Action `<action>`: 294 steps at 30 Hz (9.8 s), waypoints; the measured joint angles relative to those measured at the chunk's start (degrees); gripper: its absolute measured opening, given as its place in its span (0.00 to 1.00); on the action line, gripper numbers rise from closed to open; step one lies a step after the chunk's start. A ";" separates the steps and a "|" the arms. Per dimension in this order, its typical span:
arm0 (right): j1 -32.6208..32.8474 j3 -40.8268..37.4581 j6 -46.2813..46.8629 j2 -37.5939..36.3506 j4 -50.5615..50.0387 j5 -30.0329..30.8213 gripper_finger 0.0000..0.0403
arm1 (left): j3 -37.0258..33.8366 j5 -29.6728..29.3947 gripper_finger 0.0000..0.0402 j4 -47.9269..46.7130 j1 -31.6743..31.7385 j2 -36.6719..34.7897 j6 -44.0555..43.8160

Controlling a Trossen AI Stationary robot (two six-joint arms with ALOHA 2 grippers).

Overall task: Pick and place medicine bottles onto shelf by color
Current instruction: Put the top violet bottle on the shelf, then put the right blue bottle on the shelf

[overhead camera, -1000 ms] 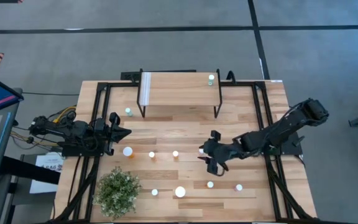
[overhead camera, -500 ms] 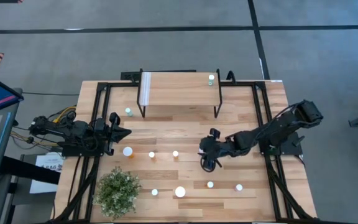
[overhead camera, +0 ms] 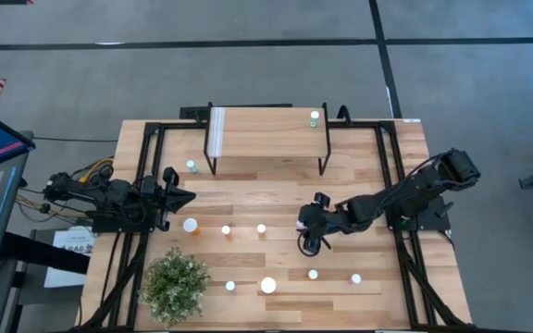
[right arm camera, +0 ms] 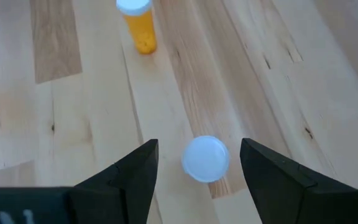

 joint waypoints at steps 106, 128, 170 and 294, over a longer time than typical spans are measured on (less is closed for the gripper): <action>-31.21 15.10 -22.16 -15.91 -7.67 -12.17 0.34 | 0.00 -0.19 0.08 -0.42 0.01 -0.02 -0.29; -44.28 27.10 -24.09 -7.04 -29.54 -12.17 0.35 | 0.00 -0.60 0.08 -0.52 0.00 0.00 -0.32; -33.40 26.08 -19.92 -20.23 -33.49 -11.23 0.56 | 0.00 -0.31 0.08 -1.13 0.00 0.00 -0.91; 7.04 -7.96 28.46 -13.97 -31.60 -9.44 0.31 | 0.00 0.72 0.29 -1.05 0.02 -0.02 -2.16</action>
